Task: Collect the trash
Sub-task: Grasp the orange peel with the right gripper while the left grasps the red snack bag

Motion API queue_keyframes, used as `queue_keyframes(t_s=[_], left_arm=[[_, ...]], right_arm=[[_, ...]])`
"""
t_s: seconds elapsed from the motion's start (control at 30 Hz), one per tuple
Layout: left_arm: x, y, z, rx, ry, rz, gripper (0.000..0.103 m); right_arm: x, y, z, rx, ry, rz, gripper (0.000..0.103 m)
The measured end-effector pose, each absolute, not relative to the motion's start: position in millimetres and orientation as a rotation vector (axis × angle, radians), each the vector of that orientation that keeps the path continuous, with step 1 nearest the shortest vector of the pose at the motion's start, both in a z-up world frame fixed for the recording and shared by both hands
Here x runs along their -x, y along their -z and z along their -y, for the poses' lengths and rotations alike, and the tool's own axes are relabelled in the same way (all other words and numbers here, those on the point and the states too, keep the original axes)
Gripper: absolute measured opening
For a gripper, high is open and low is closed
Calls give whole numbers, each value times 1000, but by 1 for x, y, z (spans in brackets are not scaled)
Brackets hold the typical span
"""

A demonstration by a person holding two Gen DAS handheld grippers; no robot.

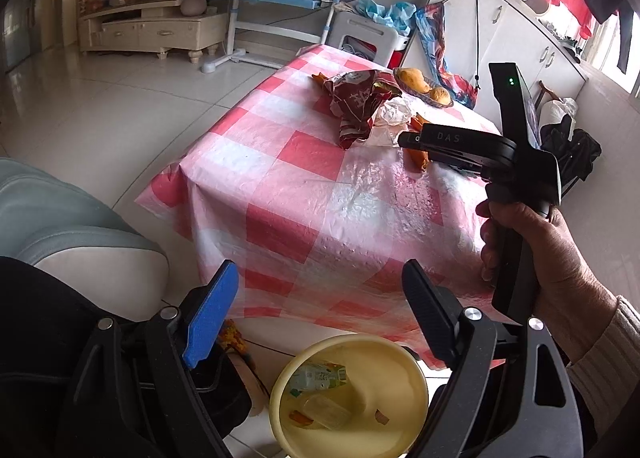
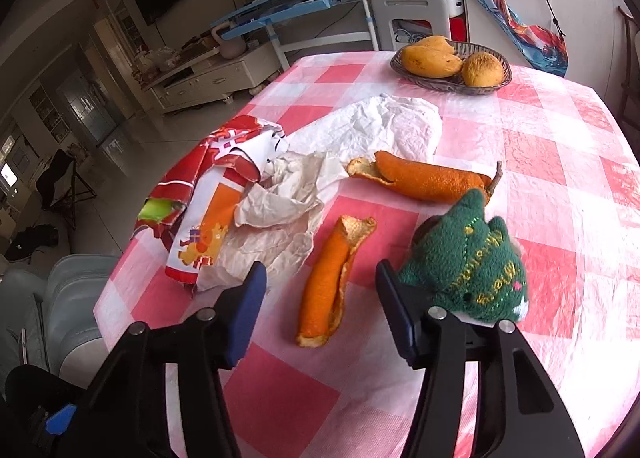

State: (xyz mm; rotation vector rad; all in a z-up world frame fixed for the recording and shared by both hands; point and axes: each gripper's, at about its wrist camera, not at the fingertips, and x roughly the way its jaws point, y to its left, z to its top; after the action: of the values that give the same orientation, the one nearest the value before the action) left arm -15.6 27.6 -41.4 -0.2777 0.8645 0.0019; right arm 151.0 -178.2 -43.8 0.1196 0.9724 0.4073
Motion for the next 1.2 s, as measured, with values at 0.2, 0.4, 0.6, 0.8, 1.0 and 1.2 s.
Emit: queue_keyframes(t_s=[0.2,0.4,0.6,0.8,1.0,1.2], left_arm=[[6,42,-26,262,-13,-870,81],[-17,29,-30,265,-22,-843,81],[-62,9,-17,244,-1,-794,81],[-137,-9,6,188,-21,-785,81],[-210,7,33,32,-70,-873,81],[-230,27,11,121,-27,-951,19]], right_arm=[[-146,44,184,-72,-428,-992,20],[-131,42,197,-99,-456,-1038,19],[-120,43,204,-145,-479,-1046,19],[-122,43,206,-166,-501,-1063,19],[-121,44,209,-185,-515,-1069,19],[-121,44,209,-181,-518,-1071,19]])
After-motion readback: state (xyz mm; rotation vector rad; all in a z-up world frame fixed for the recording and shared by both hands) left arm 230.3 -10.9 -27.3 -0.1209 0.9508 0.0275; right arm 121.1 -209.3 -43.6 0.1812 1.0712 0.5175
